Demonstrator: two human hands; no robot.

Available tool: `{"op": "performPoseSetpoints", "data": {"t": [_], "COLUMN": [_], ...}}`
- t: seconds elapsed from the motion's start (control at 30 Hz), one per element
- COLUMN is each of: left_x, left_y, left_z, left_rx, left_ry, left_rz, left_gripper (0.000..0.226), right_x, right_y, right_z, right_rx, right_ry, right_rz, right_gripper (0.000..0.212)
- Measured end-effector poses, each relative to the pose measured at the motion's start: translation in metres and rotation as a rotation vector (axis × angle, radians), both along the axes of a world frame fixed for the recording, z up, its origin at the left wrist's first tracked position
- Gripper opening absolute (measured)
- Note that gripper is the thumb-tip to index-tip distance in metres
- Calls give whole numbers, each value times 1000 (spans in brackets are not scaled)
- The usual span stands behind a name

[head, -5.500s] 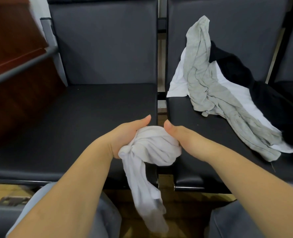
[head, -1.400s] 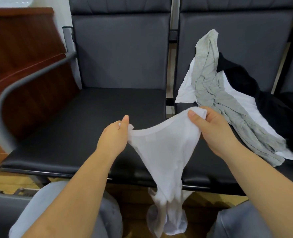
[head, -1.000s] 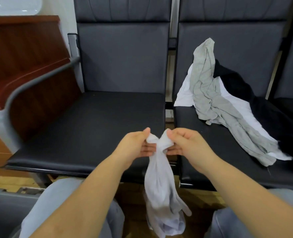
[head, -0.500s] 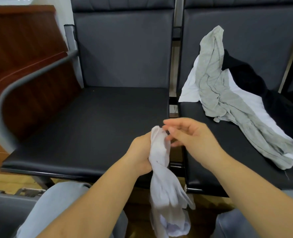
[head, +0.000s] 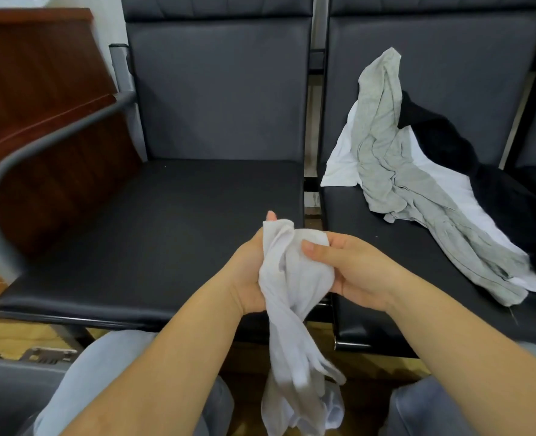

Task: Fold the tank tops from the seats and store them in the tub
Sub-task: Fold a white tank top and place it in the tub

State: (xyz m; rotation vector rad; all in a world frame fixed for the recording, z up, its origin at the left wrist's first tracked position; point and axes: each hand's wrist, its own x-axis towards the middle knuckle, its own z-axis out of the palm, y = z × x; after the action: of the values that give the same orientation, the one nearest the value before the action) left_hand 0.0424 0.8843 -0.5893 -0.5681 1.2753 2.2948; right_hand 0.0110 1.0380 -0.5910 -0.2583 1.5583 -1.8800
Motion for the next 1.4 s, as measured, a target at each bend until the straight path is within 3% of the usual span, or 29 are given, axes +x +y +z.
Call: {"op": "performPoseSetpoints", "data": {"t": [0.1,0.2,0.33,0.4,0.63,0.77,0.9,1.1,1.2,1.27,1.33,1.4], "left_x": [-3,-2,6,11,30,55,78,106,117,121,119,116], "left_y": [-9,-18,-22,-28,-41,-61,-89,-108,-114,-120,-127,-132], "left_z": [-6,-7,3,4,19,40,79,151,176,186,191,193], "left_rx": [51,28,-264,-392,-487,-634,-772,-616,-475,-426,-505,-805], "left_ry": [-64,-52,-11,-4,-35,120,333,460,465,486,509,527], "left_rz": [115,256,182,275,548,447,293,199,196,197,209,201], "left_gripper": [97,98,81,63,39,35,45,38,36,40,42,47], "right_x": [-2,-5,-6,-5,17,33,50,65,74,76,71,62], "right_y": [2,3,2,2,7,18,24,34,31,30,29,30], "right_z": [2,1,2,7,13,42,93,164,191,205,213,217], "right_rx": [21,36,5,-20,192,292,404,402,210,96,121,268], "right_ry": [17,41,115,154,376,500,682,875,793,769,795,885], "right_rz": [-47,-72,-162,-218,-331,-314,-297,-382,-380,-302,-275,-330], "right_gripper": [36,30,23,23,22,32,38,41,36,52,57,41]}}
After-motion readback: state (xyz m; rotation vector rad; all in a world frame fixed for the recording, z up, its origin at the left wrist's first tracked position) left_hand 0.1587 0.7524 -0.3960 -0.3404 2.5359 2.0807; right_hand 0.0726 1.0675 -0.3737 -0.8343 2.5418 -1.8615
